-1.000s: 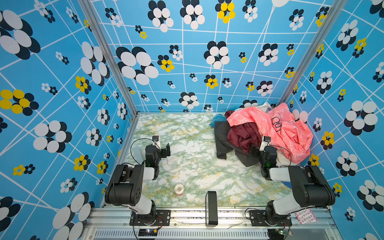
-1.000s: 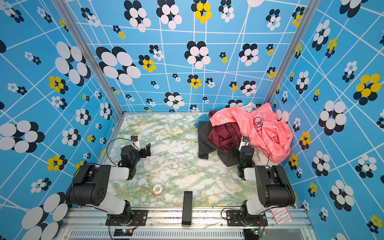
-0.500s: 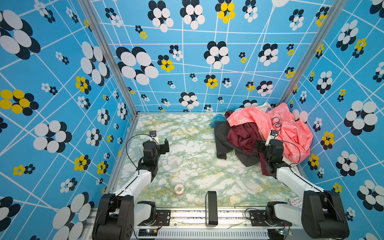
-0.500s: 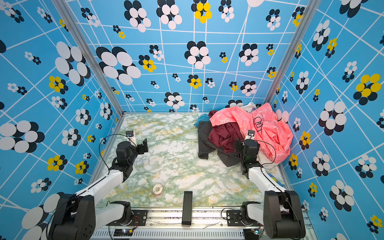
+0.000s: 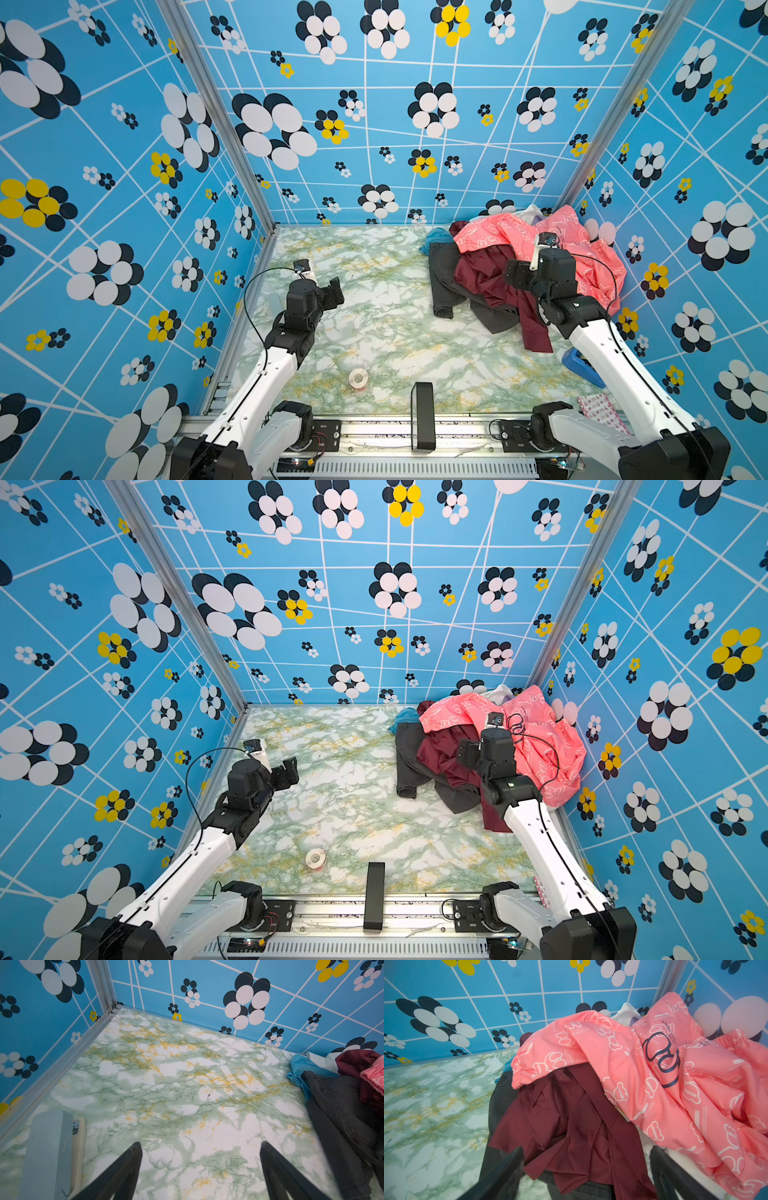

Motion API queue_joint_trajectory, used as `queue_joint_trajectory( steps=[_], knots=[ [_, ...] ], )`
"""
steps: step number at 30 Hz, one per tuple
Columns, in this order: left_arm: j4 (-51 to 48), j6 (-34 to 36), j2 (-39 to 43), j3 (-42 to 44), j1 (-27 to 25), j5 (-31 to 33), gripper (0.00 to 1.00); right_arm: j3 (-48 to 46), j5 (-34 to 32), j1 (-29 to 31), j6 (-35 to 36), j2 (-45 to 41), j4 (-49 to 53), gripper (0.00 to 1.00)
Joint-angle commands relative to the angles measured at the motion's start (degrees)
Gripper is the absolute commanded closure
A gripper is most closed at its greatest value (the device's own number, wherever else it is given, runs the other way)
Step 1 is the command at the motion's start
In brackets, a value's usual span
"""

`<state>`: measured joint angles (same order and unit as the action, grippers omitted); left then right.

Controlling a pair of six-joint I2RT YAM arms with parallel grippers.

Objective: Pick out a specific cloth from the pile
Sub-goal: 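Reach the right gripper into the pile and grasp the maroon shirt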

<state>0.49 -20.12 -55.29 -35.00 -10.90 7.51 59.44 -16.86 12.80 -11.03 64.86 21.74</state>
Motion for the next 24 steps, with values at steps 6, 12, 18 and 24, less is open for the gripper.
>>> queue_joint_trajectory(
  steps=[6, 12, 18, 24],
  knots=[
    [-4.3, -5.4, 1.0, -2.6, -2.5, -3.6, 0.07, 6.7, -1.1, 7.7, -2.0, 13.3, 10.7, 0.03],
    [-4.6, -6.1, 1.0, -2.4, -3.7, -4.0, 0.06, 10.3, -4.5, 8.4, -2.9, 22.1, 8.7, 0.01],
    [-4.8, -6.5, 0.4, -2.5, -4.0, -3.7, 0.05, 19.1, -5.8, 7.2, -5.2, 30.3, 14.0, 0.01],
    [-5.4, -6.5, 0.4, -2.8, -4.2, -3.5, 0.05, 24.6, -9.2, 6.0, -8.3, 34.0, 19.6, 0.01]
  ],
)
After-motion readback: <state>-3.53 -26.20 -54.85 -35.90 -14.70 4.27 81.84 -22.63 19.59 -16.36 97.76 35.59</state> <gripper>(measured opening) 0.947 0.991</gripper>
